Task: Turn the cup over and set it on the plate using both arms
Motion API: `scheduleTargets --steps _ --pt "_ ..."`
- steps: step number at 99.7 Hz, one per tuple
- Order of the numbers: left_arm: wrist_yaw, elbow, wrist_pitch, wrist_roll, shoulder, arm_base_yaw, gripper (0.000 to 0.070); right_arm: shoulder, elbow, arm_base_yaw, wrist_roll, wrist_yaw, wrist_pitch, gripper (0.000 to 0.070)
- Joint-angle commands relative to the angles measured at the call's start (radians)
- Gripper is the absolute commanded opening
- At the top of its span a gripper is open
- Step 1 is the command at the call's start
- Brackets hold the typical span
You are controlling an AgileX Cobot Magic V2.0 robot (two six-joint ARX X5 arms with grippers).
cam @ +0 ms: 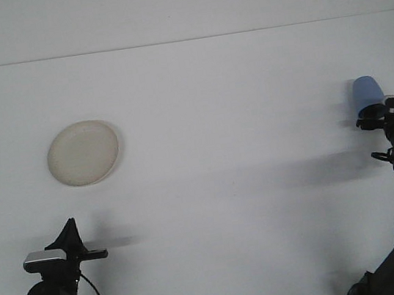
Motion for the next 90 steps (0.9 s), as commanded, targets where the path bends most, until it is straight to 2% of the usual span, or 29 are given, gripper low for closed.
scheduleTargets --steps 1,9,27,54,68,82,90 --pt "-0.003 -0.019 0.014 -0.002 -0.002 0.000 0.0016 0.061 0.057 -0.005 -0.012 -0.004 0.015 0.0444" --pt "-0.003 -0.019 0.014 -0.002 -0.002 0.000 0.0016 0.095 0.099 -0.005 -0.012 -0.004 0.015 0.0382" --pt "-0.003 -0.019 0.014 -0.002 -0.002 0.000 0.0016 0.112 0.136 -0.004 -0.010 -0.030 0.044 0.0000" --pt "-0.003 -0.019 0.014 -0.002 -0.002 0.000 0.0016 0.022 0.136 -0.003 0.060 -0.051 -0.016 0.0000" --pt "-0.003 -0.019 0.014 -0.002 -0.002 0.000 0.0016 -0.108 0.136 0.023 0.121 -0.047 -0.156 0.0000" --pt "-0.003 -0.019 0.014 -0.002 -0.002 0.000 0.0016 -0.289 0.136 0.089 0.220 0.007 -0.344 0.0000" --pt "-0.003 -0.019 0.014 -0.002 -0.002 0.000 0.0016 -0.410 0.137 0.148 0.241 0.008 -0.496 0.0000"
